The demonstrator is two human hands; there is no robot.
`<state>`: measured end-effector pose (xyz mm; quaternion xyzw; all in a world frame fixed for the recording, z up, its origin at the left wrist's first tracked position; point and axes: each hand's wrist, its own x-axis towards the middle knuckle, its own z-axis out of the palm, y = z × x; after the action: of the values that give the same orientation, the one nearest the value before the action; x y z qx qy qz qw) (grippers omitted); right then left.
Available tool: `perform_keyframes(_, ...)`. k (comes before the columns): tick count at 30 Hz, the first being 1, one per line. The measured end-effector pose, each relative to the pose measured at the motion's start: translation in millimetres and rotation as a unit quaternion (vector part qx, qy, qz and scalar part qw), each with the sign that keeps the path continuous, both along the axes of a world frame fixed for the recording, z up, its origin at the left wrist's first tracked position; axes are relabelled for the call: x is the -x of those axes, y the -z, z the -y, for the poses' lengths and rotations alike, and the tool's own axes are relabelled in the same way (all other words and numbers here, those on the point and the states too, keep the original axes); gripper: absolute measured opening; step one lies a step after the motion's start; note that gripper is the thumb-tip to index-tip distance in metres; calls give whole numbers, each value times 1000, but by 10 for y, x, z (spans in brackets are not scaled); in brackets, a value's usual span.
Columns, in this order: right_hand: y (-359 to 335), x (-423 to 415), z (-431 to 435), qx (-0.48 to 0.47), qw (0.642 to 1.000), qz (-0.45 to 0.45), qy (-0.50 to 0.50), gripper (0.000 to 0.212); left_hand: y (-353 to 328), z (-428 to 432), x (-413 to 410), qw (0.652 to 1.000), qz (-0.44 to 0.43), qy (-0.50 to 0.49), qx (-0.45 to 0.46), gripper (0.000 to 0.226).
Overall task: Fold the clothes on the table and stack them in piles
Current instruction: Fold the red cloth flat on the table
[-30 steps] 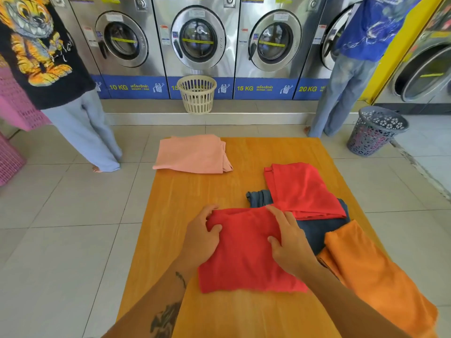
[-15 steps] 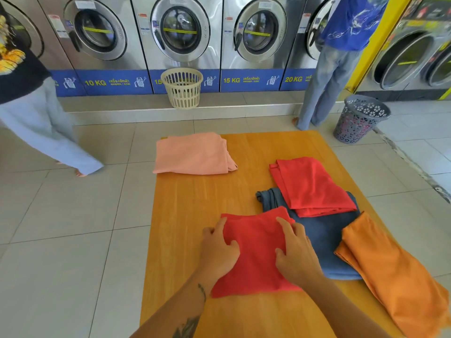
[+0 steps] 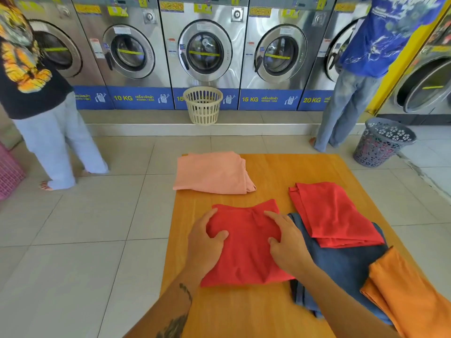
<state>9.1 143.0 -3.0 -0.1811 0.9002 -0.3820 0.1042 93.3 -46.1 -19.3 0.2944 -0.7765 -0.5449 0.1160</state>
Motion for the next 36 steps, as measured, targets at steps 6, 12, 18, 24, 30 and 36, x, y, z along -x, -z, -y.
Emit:
perform_keyframes(6, 187, 358, 679, -125, 990, 44, -53, 71, 73, 694, 202, 992, 60, 43, 98, 67)
perform_keyframes(12, 361, 403, 760, -271, 952, 105, -93, 76, 302, 954, 210, 951, 221, 165, 139, 78)
perform_keyframes(18, 121, 269, 324, -130, 986, 96, -45, 65, 123, 660, 314, 932, 185, 83, 302, 68)
perform_keyframes(24, -131, 15, -938, -85, 993, 21, 85, 55, -162, -57, 768, 944, 24, 130, 302, 44)
perform_keyframes(30, 27, -343, -2338, -124, 950, 45, 284, 59, -163, -1366, 1058, 919, -84, 319, 216, 40)
perform_keyframes(36, 172, -521, -3239, -109, 879, 155, 437, 71, -21, -2670, 1150, 883, -11, 438, 169, 49)
